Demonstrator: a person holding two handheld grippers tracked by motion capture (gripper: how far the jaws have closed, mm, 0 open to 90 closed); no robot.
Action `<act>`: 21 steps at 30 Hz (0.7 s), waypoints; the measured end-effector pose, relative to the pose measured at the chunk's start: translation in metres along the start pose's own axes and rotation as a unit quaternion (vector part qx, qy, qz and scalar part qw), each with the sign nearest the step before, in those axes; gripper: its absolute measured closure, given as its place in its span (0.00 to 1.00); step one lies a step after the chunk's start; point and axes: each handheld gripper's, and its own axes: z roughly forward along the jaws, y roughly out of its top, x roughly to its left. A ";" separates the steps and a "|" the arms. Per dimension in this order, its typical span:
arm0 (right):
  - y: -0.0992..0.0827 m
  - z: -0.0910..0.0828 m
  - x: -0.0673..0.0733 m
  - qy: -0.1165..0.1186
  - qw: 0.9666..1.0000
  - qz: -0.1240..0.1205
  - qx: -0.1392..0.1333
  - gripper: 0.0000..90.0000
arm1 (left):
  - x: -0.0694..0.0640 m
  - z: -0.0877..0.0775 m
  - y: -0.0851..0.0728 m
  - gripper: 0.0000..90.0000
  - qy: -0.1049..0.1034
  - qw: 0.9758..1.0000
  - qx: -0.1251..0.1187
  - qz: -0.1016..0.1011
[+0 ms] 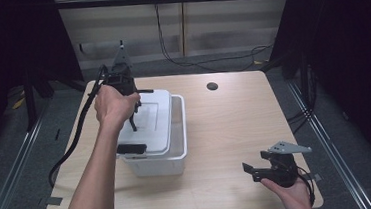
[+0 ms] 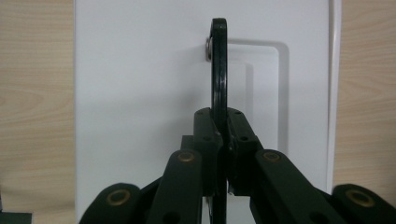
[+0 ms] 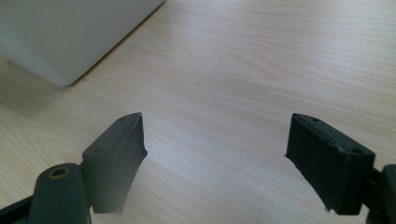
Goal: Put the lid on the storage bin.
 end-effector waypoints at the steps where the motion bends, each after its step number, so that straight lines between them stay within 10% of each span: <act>1: 0.000 0.000 0.000 0.000 1.000 0.000 0.000 0.21 | -0.001 0.000 0.000 0.94 -0.002 1.000 -0.005 -0.002; 21: 0.000 0.000 0.000 0.002 1.000 -0.003 0.001 0.21 | -0.013 0.007 0.001 0.94 -0.048 0.999 -0.009 -0.022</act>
